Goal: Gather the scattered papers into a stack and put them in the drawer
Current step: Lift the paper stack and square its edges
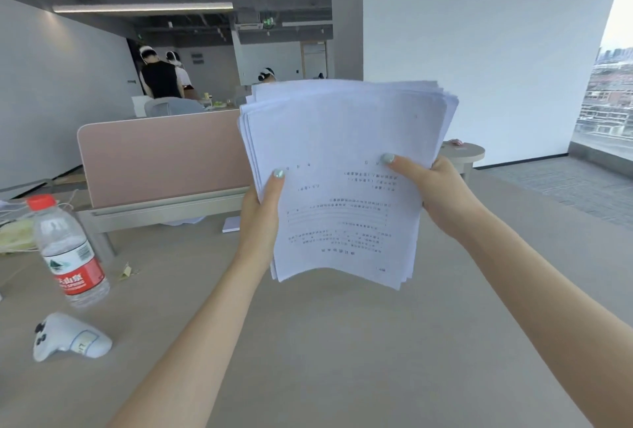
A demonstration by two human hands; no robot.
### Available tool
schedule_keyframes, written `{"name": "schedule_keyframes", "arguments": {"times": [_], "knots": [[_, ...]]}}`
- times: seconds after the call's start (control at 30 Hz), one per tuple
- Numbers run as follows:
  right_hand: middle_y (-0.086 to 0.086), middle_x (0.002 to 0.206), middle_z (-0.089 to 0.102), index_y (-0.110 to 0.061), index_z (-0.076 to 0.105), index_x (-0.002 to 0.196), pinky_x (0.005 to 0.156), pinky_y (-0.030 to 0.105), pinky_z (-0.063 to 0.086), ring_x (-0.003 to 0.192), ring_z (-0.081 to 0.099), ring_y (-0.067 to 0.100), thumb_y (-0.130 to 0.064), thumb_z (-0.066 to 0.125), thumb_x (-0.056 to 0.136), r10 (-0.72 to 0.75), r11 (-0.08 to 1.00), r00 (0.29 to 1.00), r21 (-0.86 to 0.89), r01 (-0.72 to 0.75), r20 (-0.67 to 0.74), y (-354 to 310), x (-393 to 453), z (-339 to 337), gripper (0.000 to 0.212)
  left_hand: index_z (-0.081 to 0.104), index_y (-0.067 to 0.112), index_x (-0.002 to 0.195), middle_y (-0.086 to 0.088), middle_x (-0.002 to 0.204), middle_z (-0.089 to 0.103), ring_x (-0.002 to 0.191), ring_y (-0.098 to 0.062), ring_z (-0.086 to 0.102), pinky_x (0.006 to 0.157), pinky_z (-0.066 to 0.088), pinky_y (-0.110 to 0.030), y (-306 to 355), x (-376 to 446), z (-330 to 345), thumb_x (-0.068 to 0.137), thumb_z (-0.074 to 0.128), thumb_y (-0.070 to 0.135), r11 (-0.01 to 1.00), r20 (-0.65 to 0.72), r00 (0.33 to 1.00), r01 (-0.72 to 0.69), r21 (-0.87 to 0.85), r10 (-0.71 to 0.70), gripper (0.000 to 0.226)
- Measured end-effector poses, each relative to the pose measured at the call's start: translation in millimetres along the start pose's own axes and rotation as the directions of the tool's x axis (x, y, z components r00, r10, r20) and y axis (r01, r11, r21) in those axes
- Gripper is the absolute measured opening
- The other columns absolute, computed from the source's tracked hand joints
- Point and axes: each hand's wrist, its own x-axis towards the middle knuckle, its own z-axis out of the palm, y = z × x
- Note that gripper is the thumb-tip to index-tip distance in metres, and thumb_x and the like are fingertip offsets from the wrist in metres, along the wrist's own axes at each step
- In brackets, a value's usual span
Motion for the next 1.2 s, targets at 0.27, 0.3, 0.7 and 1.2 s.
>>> {"name": "schedule_keyframes", "arguments": {"times": [0.27, 0.3, 0.7, 1.2], "knots": [[0.006, 0.105, 0.075, -0.01, 0.07, 0.102, 0.084, 0.036, 0.056, 0.094, 0.072, 0.021, -0.026, 0.065, 0.083, 0.218, 0.972, 0.975, -0.105, -0.212, 0.048, 56.3, -19.7, -12.5, 0.025, 0.055, 0.043, 0.097, 0.018, 0.101, 0.065, 0.09, 0.003, 0.064, 0.074, 0.049, -0.022, -15.0, -1.6, -4.3, 0.091, 0.046, 0.043, 0.999, 0.052, 0.999, -0.005, 0.047, 0.003, 0.01], [0.007, 0.102, 0.075, -0.007, 0.071, 0.1, 0.081, 0.036, 0.057, 0.09, 0.073, 0.021, -0.025, 0.066, 0.083, 0.191, 0.978, 0.981, -0.086, -0.188, 0.021, 56.6, -19.2, -7.9, 0.025, 0.055, 0.044, 0.098, 0.017, 0.105, 0.064, 0.098, -0.002, 0.062, 0.08, 0.048, -0.026, -14.5, -0.8, -3.7, 0.09, 0.046, 0.047, 0.999, 0.053, 0.998, 0.013, 0.046, -0.015, 0.013], [0.004, 0.1, 0.076, -0.013, 0.071, 0.098, 0.08, 0.036, 0.058, 0.092, 0.072, 0.022, -0.023, 0.063, 0.085, 0.246, 0.968, 0.961, 0.023, -0.251, 0.129, 62.5, -25.8, -4.2, 0.018, 0.053, 0.03, 0.125, 0.007, 0.129, 0.06, 0.118, -0.01, 0.055, 0.105, 0.038, -0.045, -41.9, -6.8, -26.9, 0.073, 0.046, 0.067, 0.989, 0.162, 0.977, 0.129, 0.065, -0.138, 0.064], [0.003, 0.106, 0.075, -0.013, 0.068, 0.106, 0.083, 0.038, 0.056, 0.097, 0.071, 0.022, -0.028, 0.065, 0.081, 0.343, 0.939, 0.933, -0.007, -0.344, 0.113, 82.7, -61.4, -11.7, 0.029, 0.064, 0.034, 0.099, 0.016, 0.103, 0.07, 0.111, -0.012, 0.059, 0.09, 0.047, -0.03, -52.1, -43.8, -26.7, 0.087, 0.046, 0.053, 0.969, 0.184, 0.956, 0.204, 0.138, -0.227, 0.029]]}}
